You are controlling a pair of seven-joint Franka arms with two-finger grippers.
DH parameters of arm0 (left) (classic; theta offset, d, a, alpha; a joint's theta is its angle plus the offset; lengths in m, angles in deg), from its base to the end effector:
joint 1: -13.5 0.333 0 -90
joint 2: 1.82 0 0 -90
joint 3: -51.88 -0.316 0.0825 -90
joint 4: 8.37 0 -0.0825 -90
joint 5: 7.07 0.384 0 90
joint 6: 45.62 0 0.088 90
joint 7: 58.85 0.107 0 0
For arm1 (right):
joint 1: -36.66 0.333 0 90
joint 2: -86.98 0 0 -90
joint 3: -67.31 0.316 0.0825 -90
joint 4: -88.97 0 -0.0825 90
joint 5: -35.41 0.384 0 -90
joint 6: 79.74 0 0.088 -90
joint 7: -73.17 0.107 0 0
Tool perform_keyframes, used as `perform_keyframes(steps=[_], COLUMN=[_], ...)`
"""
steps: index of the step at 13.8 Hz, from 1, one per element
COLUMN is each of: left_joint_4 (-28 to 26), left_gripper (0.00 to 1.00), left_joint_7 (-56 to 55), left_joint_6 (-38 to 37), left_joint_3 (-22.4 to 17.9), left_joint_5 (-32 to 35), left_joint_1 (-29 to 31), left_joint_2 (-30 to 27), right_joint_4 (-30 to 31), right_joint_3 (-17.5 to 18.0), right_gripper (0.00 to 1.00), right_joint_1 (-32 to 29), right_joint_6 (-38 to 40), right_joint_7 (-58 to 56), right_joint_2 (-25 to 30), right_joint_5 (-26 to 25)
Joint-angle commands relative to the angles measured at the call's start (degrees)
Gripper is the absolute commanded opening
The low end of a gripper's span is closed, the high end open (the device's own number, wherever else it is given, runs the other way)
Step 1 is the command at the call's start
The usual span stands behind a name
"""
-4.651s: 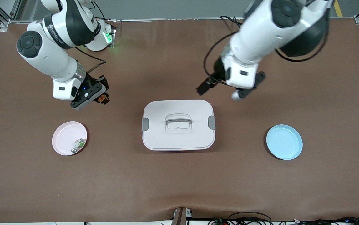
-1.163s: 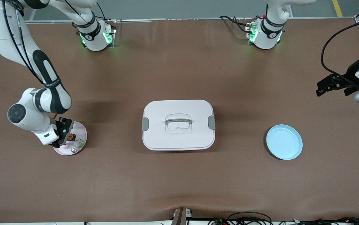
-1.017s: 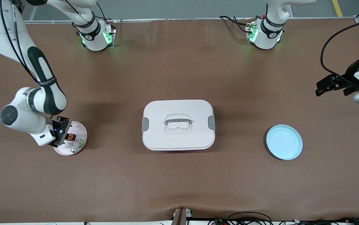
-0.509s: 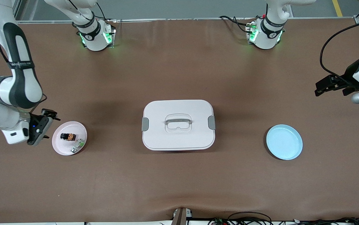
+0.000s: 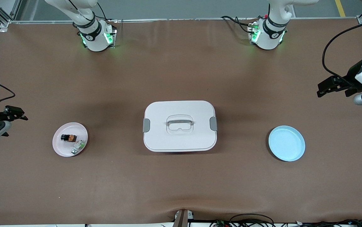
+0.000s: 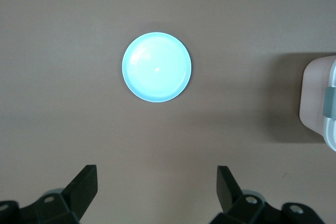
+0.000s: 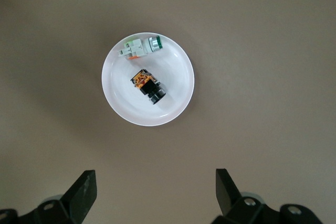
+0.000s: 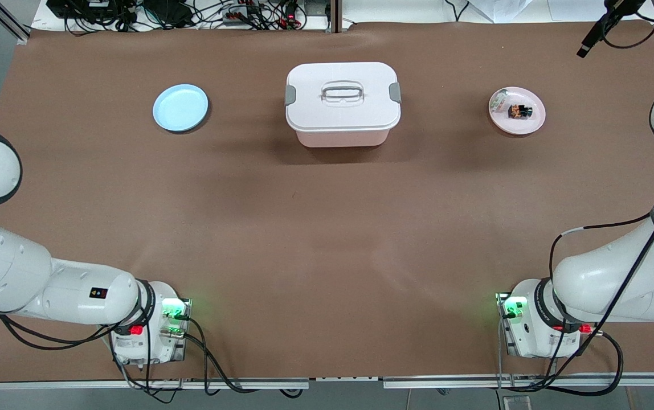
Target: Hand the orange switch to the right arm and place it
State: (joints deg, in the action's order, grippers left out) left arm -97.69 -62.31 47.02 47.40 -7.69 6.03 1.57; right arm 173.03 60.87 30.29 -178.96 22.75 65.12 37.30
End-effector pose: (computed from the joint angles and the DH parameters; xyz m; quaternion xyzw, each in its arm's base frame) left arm 0.5754 -0.0325 0.6008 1.0000 0.0043 -0.0007 0.0031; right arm 0.6472 -0.1334 0.4543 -0.9453 -0.3211 0.0513 0.0258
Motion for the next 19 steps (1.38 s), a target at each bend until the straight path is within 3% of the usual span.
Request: perform_keyframes(steps=[1, 5, 10, 14, 19], left_joint_4=[1.5, 1.5, 1.6, 1.7, 1.7], left_gripper=[1.0, 1.0, 1.0, 1.0, 1.0], left_joint_7=[-0.2, -0.2, -0.2, -0.2, -0.1], left_joint_6=[-1.7, -1.9, -1.9, -1.9, -1.9], left_joint_3=[-0.2, -0.2, -0.2, -0.2, -0.2], left_joint_5=[0.4, 0.5, 0.5, 0.5, 0.5], left_joint_1=[-0.3, -0.3, -0.2, -0.2, -0.1], left_joint_2=[0.5, 0.5, 0.5, 0.5, 0.5], right_joint_4=[-1.3, -4.8, -13.7, -14.6, -14.4], right_joint_3=[0.8, 0.6, 0.5, 1.0, 1.3], right_gripper=[1.0, 1.0, 1.0, 1.0, 1.0], right_joint_1=[0.5, 1.0, 0.2, 0.6, 2.3], right_joint_6=[2.5, 6.4, 10.7, 13.8, 16.7], right_joint_7=[14.0, 36.2, 37.1, 37.1, 36.4], right_joint_2=[0.9, 1.6, 2.5, 4.9, 8.1], right_joint_5=[-1.0, -3.0, -3.9, -0.7, -0.7])
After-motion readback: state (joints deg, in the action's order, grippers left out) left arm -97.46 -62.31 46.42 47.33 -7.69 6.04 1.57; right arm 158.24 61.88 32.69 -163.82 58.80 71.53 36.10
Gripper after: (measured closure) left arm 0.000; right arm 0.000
